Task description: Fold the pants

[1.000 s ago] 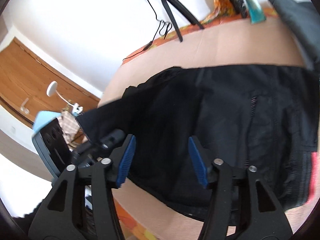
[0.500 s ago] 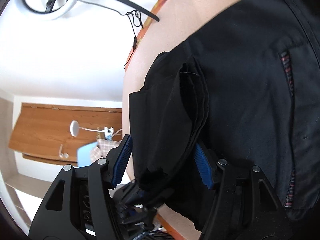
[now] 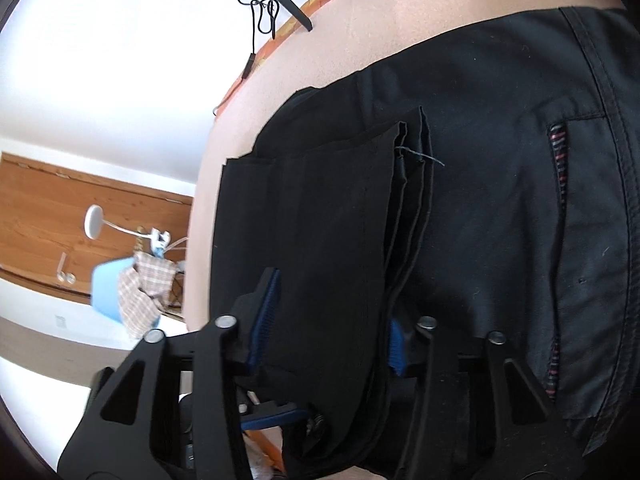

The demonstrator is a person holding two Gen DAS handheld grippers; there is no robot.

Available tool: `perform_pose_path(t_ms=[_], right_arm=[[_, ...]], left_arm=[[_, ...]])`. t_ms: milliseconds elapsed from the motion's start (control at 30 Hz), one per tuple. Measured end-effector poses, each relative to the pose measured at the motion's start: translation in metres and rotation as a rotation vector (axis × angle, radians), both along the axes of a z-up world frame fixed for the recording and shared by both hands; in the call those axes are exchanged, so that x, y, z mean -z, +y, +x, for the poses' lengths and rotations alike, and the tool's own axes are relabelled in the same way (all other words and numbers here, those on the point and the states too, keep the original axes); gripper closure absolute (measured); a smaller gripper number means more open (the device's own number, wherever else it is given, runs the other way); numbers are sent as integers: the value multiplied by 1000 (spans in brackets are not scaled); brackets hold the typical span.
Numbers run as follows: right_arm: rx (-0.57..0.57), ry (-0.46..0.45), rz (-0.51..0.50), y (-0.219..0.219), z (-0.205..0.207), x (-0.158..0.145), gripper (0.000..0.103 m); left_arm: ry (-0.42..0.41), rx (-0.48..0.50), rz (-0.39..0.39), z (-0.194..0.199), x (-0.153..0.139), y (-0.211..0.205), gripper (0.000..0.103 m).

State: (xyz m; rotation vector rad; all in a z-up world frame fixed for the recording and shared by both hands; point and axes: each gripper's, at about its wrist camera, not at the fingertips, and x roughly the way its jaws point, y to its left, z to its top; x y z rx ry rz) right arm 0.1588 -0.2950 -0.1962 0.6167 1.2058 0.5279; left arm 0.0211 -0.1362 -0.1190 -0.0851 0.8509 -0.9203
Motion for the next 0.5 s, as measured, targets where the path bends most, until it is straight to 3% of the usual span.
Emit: perform_pose_path(t_ms=[133, 333, 500], right_arm=[[-26, -12, -37, -3, -3, -1, 66], [-2, 25, 18, -18, -4, 2, 65], [-8, 9, -30, -17, -8, -1, 65]], left_arm=[[27, 18, -53, -5, -14, 14, 57], [19, -106, -43, 2, -18, 54, 57], [40, -179, -36, 12, -15, 71, 57]])
